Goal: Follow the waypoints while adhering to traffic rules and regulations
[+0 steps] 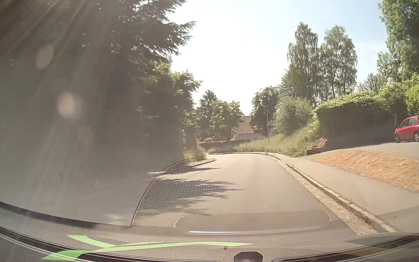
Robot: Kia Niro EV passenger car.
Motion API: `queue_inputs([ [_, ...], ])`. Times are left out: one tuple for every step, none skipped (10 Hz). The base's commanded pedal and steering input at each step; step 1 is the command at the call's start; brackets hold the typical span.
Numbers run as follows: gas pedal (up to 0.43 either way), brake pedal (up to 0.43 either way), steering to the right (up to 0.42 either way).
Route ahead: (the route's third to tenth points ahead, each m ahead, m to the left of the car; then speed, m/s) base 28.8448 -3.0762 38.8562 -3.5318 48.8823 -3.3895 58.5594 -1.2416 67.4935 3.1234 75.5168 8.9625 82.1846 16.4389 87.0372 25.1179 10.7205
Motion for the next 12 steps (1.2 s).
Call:
queue_inputs([
  [0.047,0.000,0.054],
  [0.047,0.000,0.052],
  [0.047,0.000,0.048],
  [0.047,0.000,0.044],
  [0.059,0.000,0.039],
  [0.067,0.000,0.038],
  [0.067,0.000,0.038],
  [0.067,0.000,0.037],
  [0.067,0.000,0.037],
  [0.067,0.000,0.036],
  [0.067,0.000,0.032],
  [0.067,0.000,0.026],
])
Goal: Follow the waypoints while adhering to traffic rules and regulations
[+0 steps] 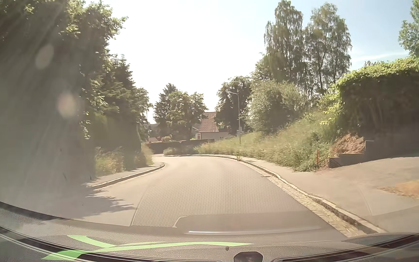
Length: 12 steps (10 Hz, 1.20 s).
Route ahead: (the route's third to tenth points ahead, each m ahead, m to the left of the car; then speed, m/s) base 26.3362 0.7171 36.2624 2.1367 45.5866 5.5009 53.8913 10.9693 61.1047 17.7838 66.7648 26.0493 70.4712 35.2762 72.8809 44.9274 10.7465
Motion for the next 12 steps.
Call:
queue_inputs([
  [0.067,0.000,0.018],
  [0.067,0.000,0.011],
  [0.067,0.000,0.006],
  [0.047,0.000,0.006],
  [0.028,0.000,0.003],
  [0.020,0.000,0.000],
  [0.020,0.000,-0.004],
  [0.020,0.000,-0.004],
  [0.020,0.000,-0.004],
  [0.008,0.000,-0.005],
  [0.008,0.000,-0.009],
  [0.008,0.000,-0.016],
])
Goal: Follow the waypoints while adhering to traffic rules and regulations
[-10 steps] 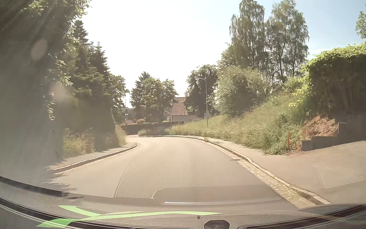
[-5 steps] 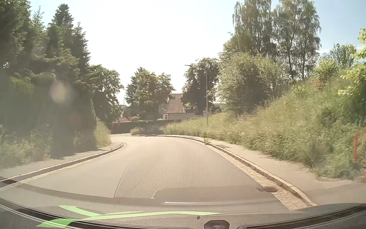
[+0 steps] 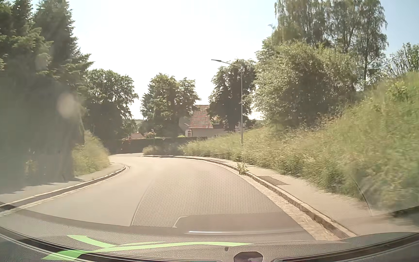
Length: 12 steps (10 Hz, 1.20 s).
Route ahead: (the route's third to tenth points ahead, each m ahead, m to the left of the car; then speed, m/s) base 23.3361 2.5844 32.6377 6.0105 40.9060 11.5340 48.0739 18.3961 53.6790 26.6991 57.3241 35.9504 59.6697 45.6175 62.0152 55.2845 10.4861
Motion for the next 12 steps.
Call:
queue_inputs([
  [0.008,0.000,-0.023],
  [0.000,0.000,-0.033],
  [0.000,0.000,-0.038],
  [0.000,0.000,-0.039],
  [0.008,0.000,-0.039],
  [0.028,0.000,-0.039],
  [0.039,0.000,-0.039],
  [0.039,0.000,-0.041],
  [0.059,0.000,-0.044],
  [0.067,0.000,-0.048],
  [0.067,0.000,-0.052],
  [0.067,0.000,-0.055],
])
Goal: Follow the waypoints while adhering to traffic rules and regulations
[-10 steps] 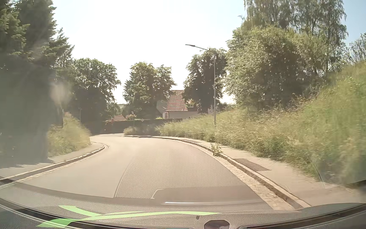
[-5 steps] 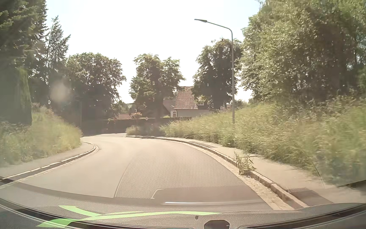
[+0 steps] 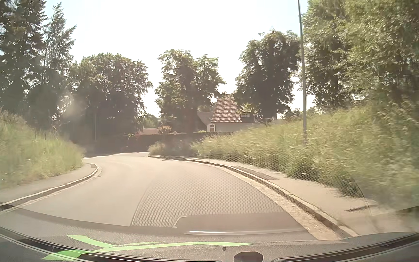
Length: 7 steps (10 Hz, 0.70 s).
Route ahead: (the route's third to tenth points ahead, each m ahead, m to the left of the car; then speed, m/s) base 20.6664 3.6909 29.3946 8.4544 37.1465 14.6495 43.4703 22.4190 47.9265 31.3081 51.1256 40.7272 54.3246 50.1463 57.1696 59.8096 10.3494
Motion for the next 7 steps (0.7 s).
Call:
queue_inputs([
  [0.067,0.000,-0.060],
  [0.067,0.000,-0.065],
  [0.067,0.000,-0.073],
  [0.047,0.000,-0.080],
  [0.039,0.000,-0.083],
  [0.039,0.000,-0.083],
  [0.008,0.000,-0.084],
])
